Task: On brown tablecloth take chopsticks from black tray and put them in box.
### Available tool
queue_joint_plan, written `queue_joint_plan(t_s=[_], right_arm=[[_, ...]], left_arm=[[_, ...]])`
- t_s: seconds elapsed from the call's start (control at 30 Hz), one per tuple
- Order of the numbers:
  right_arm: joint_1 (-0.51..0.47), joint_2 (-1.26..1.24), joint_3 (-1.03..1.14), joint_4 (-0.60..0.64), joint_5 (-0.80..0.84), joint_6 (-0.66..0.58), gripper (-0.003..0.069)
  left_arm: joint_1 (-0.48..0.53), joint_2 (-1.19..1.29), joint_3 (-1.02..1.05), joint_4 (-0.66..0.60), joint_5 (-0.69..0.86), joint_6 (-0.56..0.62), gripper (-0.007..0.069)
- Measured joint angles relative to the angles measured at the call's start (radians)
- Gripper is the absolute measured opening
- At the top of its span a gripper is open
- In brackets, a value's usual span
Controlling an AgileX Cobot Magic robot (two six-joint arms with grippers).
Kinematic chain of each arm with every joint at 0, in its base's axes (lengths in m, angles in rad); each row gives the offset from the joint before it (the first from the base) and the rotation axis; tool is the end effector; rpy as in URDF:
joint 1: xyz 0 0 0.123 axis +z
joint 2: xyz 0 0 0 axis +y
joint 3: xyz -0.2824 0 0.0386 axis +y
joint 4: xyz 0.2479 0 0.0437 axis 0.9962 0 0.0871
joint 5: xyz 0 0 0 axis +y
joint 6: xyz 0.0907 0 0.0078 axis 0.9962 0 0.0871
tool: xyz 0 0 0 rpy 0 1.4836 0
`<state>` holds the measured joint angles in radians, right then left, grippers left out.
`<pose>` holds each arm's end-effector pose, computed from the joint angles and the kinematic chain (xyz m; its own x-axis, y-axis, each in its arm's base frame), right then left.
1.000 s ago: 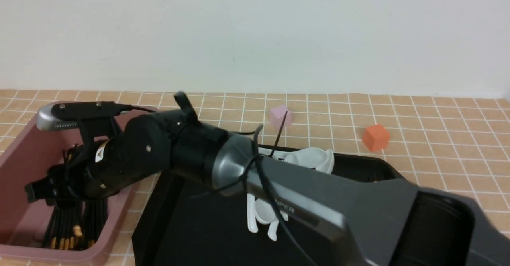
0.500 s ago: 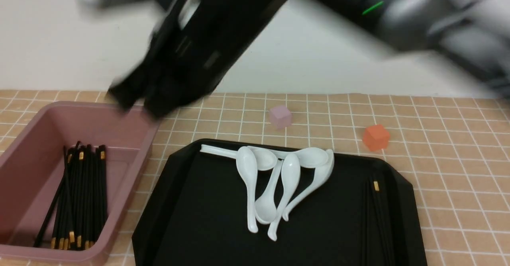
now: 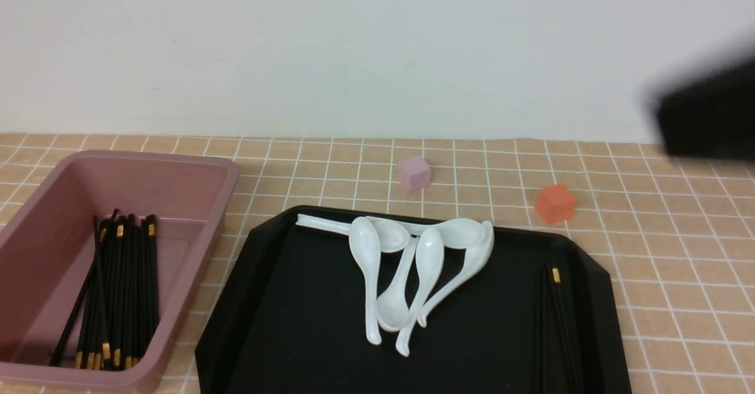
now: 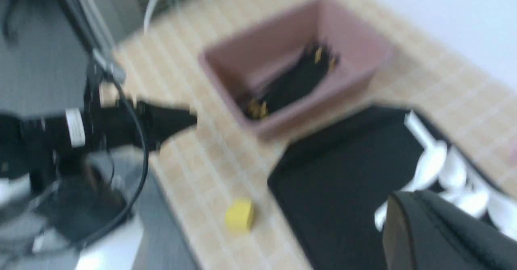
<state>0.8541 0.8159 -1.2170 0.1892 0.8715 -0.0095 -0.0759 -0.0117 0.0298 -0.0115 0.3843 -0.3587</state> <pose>0.0752 0.1063 0.4591 -0.3328 -0.2119 -0.9189 -0.8017 0.5767 0.1574 0.0521 -0.0044 0.1692 -0.3171 -0.3379 -0.8861 -0.0371 0.9381 -0.3445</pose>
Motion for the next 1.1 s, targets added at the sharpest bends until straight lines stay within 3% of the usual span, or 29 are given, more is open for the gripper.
queue_joint_plan(t_s=[0.03,0.07,0.1,0.23,0.43,1.1], right_arm=[[0.000,0.000,0.000,0.000,-0.023,0.000,-0.0006],[0.000,-0.144,0.243,-0.001,-0.223,0.022,-0.0005],[0.000,-0.144,0.243,-0.001,-0.244,0.025,-0.0005],[0.000,-0.326,0.658,-0.009,-0.583,0.056,-0.0002],[0.000,-0.403,0.858,-0.026,-0.789,0.020,0.0001],[0.000,-0.424,0.934,-0.030,-0.820,0.020,0.0013]], left_arm=[[0.000,0.000,0.000,0.000,0.000,0.000,0.0239],[0.000,0.000,0.000,0.000,0.000,0.000,0.0239],[0.000,0.000,0.000,0.000,0.000,0.000,0.0239],[0.000,0.000,0.000,0.000,0.000,0.000,0.0239],[0.000,0.000,0.000,0.000,0.000,0.000,0.0239],[0.000,0.000,0.000,0.000,0.000,0.000,0.0239]])
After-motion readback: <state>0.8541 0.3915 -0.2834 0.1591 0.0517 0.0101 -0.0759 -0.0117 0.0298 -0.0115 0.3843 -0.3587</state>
